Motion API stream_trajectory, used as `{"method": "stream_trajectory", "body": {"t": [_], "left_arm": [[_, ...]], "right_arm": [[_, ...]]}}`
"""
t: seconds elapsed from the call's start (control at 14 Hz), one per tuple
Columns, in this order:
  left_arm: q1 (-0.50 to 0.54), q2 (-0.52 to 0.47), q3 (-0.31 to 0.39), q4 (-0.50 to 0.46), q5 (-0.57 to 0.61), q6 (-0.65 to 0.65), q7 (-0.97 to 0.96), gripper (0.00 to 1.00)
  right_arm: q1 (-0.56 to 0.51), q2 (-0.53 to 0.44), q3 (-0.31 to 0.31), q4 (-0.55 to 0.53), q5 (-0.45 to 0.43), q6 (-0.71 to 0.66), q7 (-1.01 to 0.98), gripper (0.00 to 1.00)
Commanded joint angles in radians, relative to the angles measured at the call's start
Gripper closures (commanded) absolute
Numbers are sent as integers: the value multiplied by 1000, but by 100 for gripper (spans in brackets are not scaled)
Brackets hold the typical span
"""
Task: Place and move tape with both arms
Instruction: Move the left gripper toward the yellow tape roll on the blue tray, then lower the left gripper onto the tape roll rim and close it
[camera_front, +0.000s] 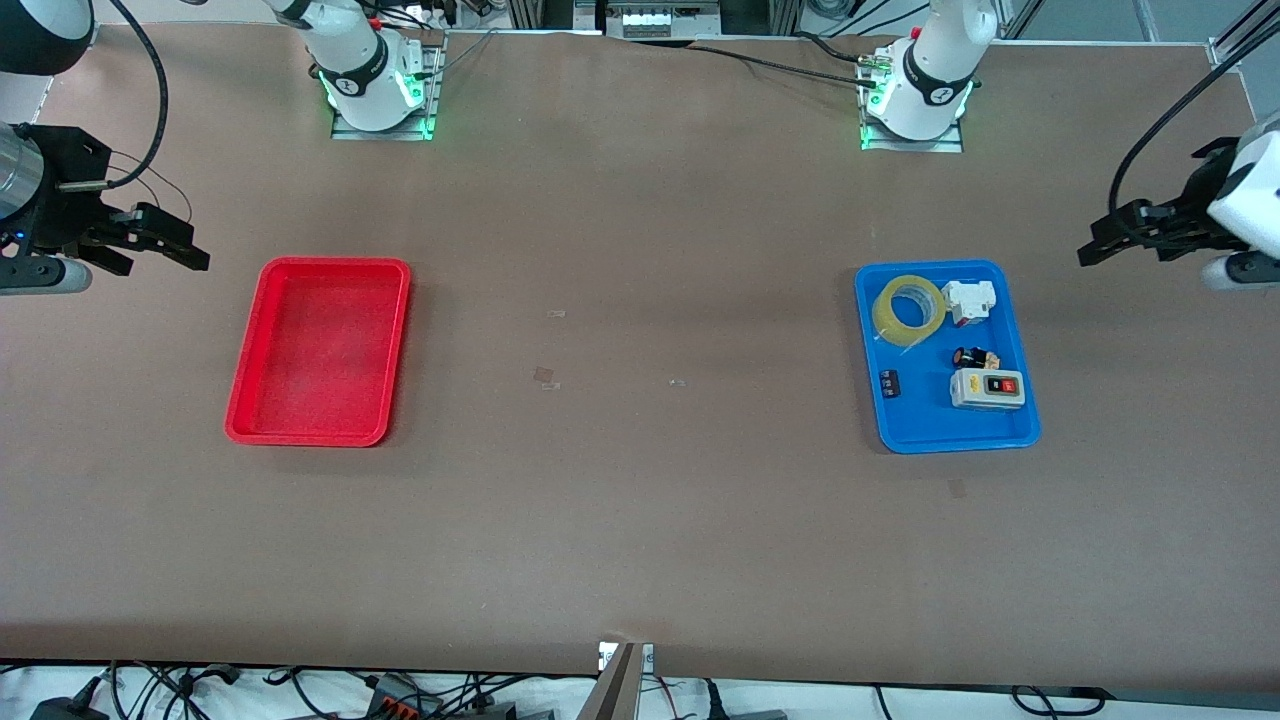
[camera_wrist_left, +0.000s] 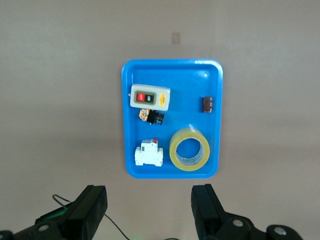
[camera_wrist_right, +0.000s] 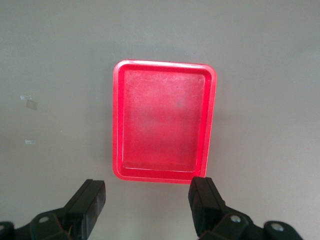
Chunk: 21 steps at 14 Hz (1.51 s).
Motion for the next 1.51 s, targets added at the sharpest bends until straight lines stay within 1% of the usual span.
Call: {"method": "stream_trajectory", "body": {"t": [0.0,0.29,0.57,0.65,0.79,1.22,1.43], "left_arm": [[12,-11,-36,-154,20,139,22,0],[14,-7,-89,-387,14,409,22,0],[14,15,-93,-585,14,646,20,0],[22,21,-93,-608,14,672,20,0],[26,51,-91,-623,14,682,20,0],[37,205,-93,-623,14,714,19,0],[40,249,-93,-622,6,718,16,1]], "right_arm": [[8,-32,-10,-25,0,8,-15,0],[6,-32,-10,-23,3,13,-15,0],[6,-29,-10,-22,3,13,-15,0],[6,-29,-10,-22,3,13,-15,0],[8,-28,-10,-22,3,13,-15,0],[8,-23,-10,-22,6,13,-15,0],[8,-23,-10,-22,6,13,-15,0]]}}
